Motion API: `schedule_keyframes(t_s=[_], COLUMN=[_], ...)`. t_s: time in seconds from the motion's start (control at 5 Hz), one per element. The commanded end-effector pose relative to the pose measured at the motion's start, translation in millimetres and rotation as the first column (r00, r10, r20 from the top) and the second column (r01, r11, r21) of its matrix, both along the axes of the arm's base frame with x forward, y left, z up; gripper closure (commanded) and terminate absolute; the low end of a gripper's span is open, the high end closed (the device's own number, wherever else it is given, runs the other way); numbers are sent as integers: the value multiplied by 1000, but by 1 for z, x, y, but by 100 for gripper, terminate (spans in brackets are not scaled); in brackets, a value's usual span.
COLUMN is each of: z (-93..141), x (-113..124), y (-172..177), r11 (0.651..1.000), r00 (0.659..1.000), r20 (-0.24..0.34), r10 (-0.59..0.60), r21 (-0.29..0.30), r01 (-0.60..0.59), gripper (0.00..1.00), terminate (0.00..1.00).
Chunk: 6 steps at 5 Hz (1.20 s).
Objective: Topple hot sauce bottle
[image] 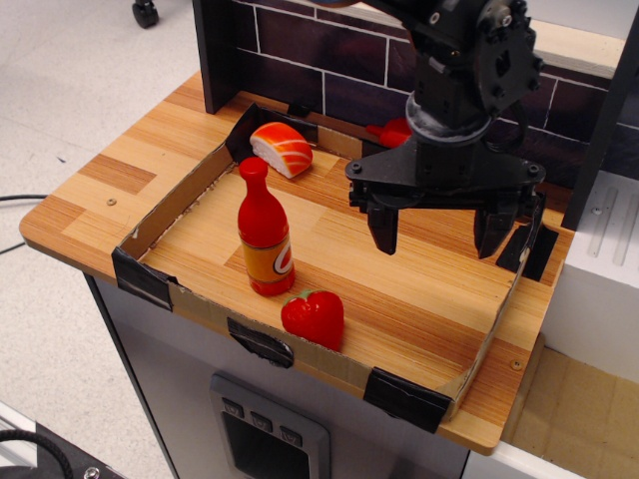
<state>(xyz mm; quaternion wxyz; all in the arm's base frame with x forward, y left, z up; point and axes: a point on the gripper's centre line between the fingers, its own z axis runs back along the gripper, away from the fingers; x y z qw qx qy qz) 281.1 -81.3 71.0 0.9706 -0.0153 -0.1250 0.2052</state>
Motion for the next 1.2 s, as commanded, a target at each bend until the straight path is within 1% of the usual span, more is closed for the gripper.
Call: schedule_keyframes(t_s=[0.0, 0.2, 0.4, 0.6, 0.8, 1.0], z=[0, 16, 20, 22, 23, 31], x=[0, -10, -21, -29, -33, -28], y=[0, 21, 43, 64, 81, 96], r11=[1000, 993, 985, 988, 989, 981], r00=[1000, 993, 985, 988, 989, 981], r20=[0, -30, -25, -7, 4, -19], r10=[0, 116, 168, 154, 145, 191], r21=[0, -17, -25, 0, 12, 34], r01=[0, -116, -169, -154, -145, -190], gripper=[0, 0, 0, 0, 0, 0], terminate=[0, 0, 0, 0, 0, 0])
